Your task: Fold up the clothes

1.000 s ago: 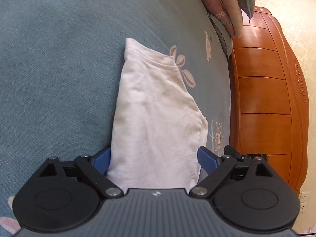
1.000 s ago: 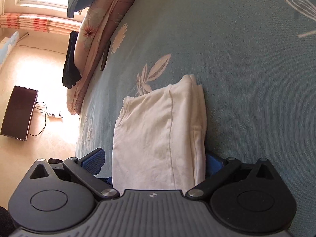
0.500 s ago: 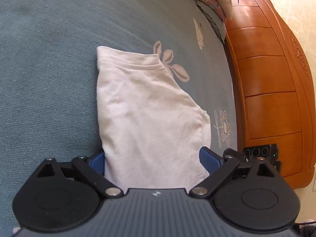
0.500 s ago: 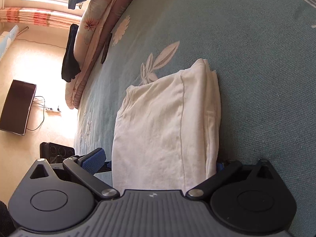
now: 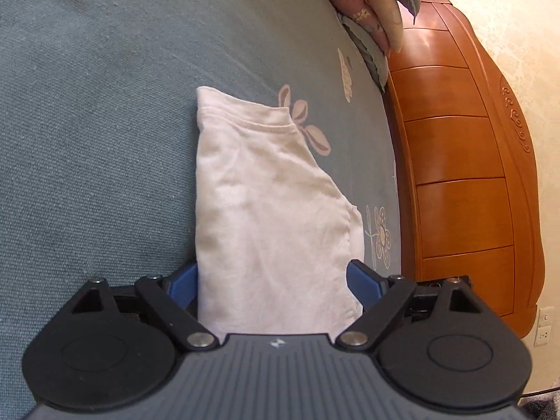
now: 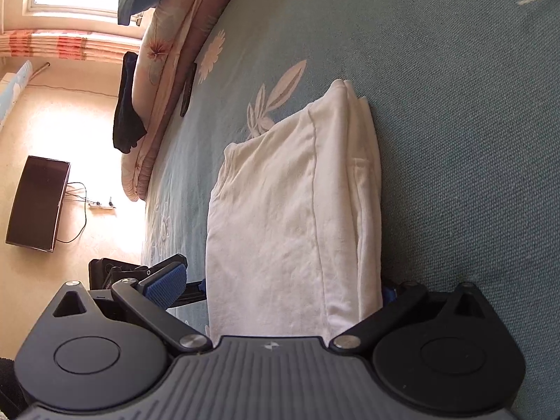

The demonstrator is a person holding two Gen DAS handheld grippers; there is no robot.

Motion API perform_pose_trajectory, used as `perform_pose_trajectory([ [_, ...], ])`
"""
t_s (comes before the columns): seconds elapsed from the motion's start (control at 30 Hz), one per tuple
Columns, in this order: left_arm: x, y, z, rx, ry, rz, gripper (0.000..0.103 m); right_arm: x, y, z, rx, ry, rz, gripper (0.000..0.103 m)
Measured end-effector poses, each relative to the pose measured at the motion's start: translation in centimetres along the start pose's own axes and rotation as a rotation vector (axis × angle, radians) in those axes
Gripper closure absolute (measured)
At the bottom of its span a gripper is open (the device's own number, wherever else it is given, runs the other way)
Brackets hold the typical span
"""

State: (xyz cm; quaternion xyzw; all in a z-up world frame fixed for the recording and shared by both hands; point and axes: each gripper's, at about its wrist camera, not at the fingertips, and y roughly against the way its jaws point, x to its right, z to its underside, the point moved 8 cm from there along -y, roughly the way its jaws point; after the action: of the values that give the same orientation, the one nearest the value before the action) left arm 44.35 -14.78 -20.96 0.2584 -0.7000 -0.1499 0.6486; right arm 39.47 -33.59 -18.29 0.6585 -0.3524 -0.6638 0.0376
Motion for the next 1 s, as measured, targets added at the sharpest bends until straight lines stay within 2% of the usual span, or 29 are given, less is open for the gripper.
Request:
perform_pose_trajectory([
  [0.07,-0.2,-0.3,0.9,-0.047,0.023,0.021,0.016,0.0,0.1,0.4,-0.009,0.009,-0.003,0.0],
  [0.17,-0.1,-0.4,2.3,-0.054,-0.005,0.028,0.016,0.1,0.3,0.8,-0.018,0.013,-0.012,0.0],
  [0.4,0.3,-1.6,1.8,-0.066,-0.08,0.025,0.02,0.2,0.2,0.9,-0.034,0.028,-0.01,0.0],
  [0.5,-0.3,-1.7,1.6,-0.078,-0.083,0.046,0.029,0.2,0.1,0.8,-0.035,0.015,0.007,0.0],
  [0.57,-1.0,-1.8,1.5,-0.094,-0.066,0.049,0.047,0.2,-0.2,0.6,-0.035,-0.005,0.025,0.0],
  [0.6,-1.5,-1.6,1.5,-0.101,-0.06,0.039,0.053,0.1,-0.3,0.6,-0.038,-0.003,0.037,0.0],
  [0.63,-2.0,-1.4,1.5,-0.108,-0.051,0.03,0.071,0.0,-0.4,0.5,-0.041,-0.001,0.049,0.0],
  [0.67,-2.6,-1.5,1.5,-0.116,-0.023,0.021,0.078,-0.1,-0.5,0.6,-0.042,0.004,0.063,0.0],
  [0.7,-3.2,-1.6,1.4,-0.123,0.003,0.013,0.078,-0.2,-0.6,0.6,-0.041,0.008,0.077,0.0],
  [0.83,-2.7,-1.8,1.5,-0.123,-0.019,-0.016,0.078,-0.6,-0.9,0.9,-0.035,0.029,0.129,0.0],
  [0.93,-2.7,-2.1,1.8,-0.104,-0.002,-0.017,0.078,-0.4,-0.5,0.9,-0.035,0.034,0.173,0.009],
  [1.0,-2.7,-2.4,2.0,-0.085,0.015,-0.017,0.078,0.3,0.0,0.8,-0.036,0.025,0.185,0.028],
])
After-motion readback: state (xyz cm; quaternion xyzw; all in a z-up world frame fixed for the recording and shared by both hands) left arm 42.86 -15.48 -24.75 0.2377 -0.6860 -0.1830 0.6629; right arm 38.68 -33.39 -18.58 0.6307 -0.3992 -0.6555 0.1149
